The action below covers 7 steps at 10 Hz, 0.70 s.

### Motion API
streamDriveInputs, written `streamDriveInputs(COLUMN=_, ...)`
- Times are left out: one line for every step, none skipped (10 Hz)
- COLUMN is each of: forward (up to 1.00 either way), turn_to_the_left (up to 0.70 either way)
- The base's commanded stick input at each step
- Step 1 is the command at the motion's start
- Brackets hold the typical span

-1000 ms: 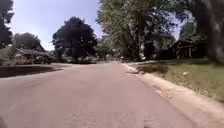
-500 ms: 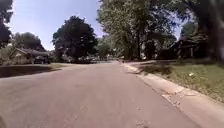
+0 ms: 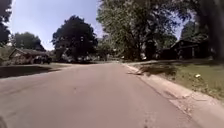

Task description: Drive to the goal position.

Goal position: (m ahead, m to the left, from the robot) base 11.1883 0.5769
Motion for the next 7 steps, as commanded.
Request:
streamDriveInputs(forward=0.5, turn_to_the_left=0.0)
streamDriveInputs(forward=0.5, turn_to_the_left=0.0)
streamDriveInputs(forward=0.5, turn_to_the_left=0.0)
streamDriveInputs(forward=0.5, turn_to_the_left=0.0)
streamDriveInputs(forward=0.5, turn_to_the_left=0.0)
streamDriveInputs(forward=0.5, turn_to_the_left=0.0)
streamDriveInputs(forward=0.5, turn_to_the_left=0.0)
